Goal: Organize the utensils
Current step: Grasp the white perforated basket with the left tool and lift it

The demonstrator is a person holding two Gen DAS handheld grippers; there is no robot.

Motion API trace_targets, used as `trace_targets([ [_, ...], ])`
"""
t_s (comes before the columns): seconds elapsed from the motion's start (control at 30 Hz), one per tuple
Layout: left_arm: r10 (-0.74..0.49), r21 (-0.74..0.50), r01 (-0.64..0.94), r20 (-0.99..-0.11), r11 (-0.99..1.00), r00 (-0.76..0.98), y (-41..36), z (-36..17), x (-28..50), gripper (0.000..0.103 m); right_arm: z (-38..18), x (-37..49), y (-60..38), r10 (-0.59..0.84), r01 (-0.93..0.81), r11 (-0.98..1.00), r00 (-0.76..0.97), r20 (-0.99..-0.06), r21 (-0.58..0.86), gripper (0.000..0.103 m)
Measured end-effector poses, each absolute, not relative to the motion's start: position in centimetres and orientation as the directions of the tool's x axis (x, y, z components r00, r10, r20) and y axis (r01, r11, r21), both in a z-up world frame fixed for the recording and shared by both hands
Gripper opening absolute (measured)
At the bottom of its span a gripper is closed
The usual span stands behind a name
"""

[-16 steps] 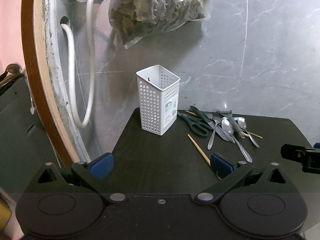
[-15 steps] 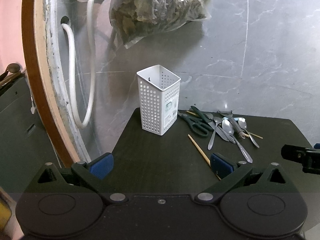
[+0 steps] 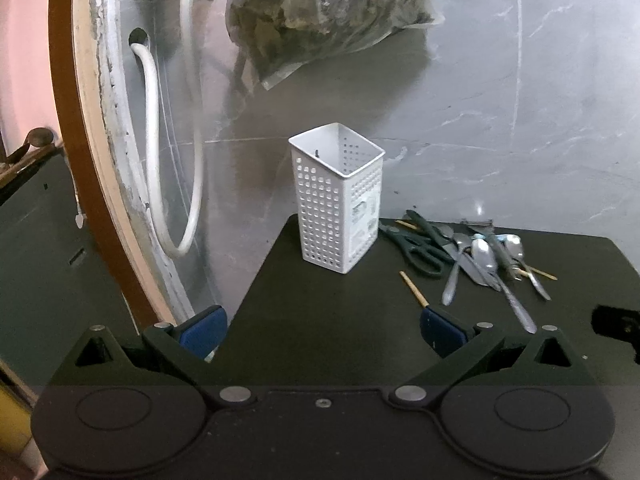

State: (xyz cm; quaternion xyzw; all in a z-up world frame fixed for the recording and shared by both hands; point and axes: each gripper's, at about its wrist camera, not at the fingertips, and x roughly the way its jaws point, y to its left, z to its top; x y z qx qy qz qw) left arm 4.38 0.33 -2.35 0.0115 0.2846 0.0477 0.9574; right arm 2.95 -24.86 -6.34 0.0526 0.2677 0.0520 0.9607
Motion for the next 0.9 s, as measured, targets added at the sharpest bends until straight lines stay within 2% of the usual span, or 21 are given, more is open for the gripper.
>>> trace_targets([
  [0.33, -0.079, 0.174, 0.169, -0.43, 0.97, 0.899, 3.3, -5.0, 15.1, 0.102, -7.3, 6.4, -21.2, 0.016, 0.053, 0.993, 0.829, -0.56, 0.106, 0.103],
  [0.53, -0.11, 0.139, 0.183, -0.417, 0.973, 0.902, 5.3, -6.7, 22.1, 0.102, -8.2, 7.0, -19.7, -0.056, 0.157, 0.98, 0.802, -0.595, 0.119, 0.103],
  [0.9, -0.181, 0.165, 0.251, -0.351, 0.954, 0.919, 4.4, -8.3, 26.2, 0.102, -9.9, 9.0, -18.6, -0.078, 0.17, 0.982, 0.765, -0.639, 0.083, 0.103],
])
